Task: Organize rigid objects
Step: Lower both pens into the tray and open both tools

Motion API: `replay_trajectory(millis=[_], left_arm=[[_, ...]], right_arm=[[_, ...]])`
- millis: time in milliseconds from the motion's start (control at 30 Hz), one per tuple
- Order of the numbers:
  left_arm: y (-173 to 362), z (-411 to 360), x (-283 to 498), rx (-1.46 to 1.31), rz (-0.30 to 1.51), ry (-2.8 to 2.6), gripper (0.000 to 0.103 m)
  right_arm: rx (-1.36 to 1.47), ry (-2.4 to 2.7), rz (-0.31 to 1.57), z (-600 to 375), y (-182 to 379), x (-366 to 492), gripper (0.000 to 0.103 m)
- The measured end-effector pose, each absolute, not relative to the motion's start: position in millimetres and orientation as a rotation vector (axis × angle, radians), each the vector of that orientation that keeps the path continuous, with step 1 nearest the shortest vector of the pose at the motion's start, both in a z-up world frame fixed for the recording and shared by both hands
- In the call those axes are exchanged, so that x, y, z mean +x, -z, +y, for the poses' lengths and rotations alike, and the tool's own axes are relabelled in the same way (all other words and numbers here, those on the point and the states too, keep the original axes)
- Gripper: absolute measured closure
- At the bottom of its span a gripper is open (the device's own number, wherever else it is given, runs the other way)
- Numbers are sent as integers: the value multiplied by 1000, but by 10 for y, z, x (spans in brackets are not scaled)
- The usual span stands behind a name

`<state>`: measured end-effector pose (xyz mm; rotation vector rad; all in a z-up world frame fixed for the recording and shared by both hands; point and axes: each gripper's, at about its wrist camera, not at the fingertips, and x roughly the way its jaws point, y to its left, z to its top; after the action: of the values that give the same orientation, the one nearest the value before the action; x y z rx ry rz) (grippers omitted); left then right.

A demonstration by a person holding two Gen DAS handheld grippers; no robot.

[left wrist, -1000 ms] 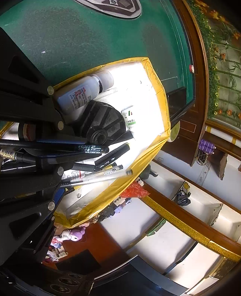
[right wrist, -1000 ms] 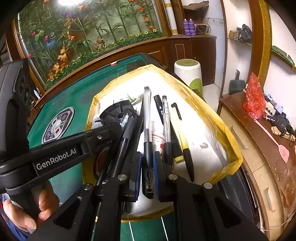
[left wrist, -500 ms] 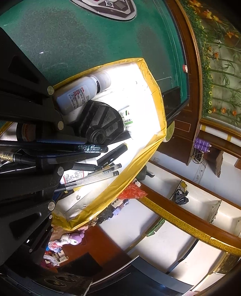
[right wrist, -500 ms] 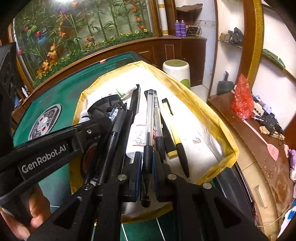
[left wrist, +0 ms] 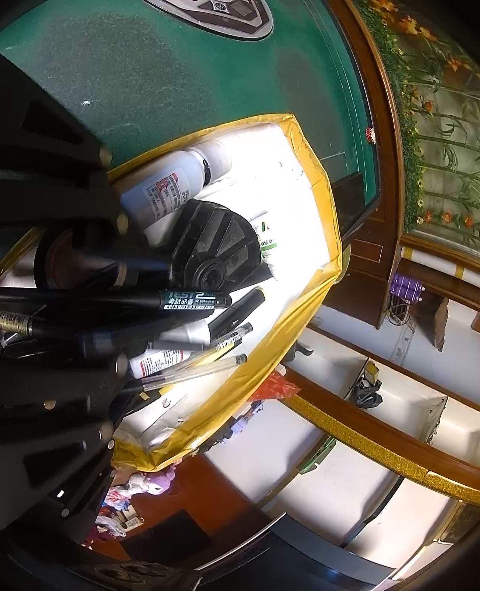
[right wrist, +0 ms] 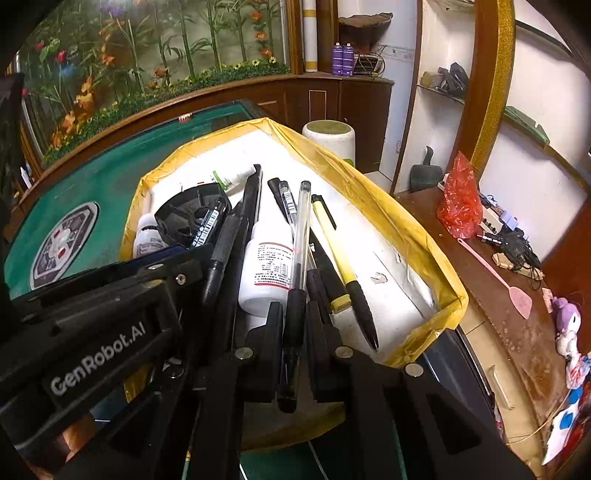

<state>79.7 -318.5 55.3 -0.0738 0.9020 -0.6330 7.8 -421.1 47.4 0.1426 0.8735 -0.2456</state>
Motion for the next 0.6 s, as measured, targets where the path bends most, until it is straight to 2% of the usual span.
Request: replay_trajectory(millis=[67, 367, 467, 600], left_arm=[[-539, -3169, 814, -84, 900, 626, 45], [-566, -3191, 817, -66, 908, 619, 42], [-642, -3182, 777, -54, 866, 607, 35], [-686, -3196, 714, -18, 812, 587, 30]], right_arm=[[131, 254, 882, -4195, -467, 96, 91], [81, 235, 883, -4077, -465, 48, 71], [32, 246, 862, -4016, -479, -18, 67], [20, 270, 827, -4015, -509, -100, 51]])
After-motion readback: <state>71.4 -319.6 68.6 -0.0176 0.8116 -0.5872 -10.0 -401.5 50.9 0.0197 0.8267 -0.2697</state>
